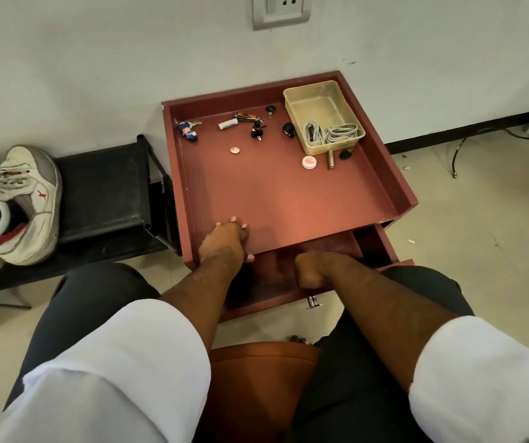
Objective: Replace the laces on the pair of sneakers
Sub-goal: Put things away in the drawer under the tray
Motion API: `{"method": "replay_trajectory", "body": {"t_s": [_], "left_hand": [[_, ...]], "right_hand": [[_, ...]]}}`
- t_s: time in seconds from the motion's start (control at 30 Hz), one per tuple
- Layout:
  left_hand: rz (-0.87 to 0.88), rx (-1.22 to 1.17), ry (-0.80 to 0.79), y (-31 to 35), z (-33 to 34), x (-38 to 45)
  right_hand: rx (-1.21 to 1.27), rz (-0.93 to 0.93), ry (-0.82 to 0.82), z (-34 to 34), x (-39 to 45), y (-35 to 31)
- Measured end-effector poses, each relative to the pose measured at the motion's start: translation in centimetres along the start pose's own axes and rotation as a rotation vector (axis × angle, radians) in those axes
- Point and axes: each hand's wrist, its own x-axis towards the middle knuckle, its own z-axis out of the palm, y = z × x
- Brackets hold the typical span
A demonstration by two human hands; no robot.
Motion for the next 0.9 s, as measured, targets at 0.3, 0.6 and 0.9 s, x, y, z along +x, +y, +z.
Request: {"method": "replay_trajectory", "body": {"t_s": [0.3, 0.6, 0.9], "left_hand": [[-0.048, -0.014, 0.022, 0.9, -0.7, -0.4], [0.094, 0.146, 0.141, 6.5, -3.5, 2.1], [0.308, -0.391, 0.349, 15.0, -5.0, 9.9]], "right_hand": [[0.014, 0.07, -0.29, 0.5, 0.3, 0.5], [0.51, -0.222, 0.349, -5.3, -2.5, 2.9], [0.858, 0.168, 0.997, -12.2, 4.3, 9.6]]}}
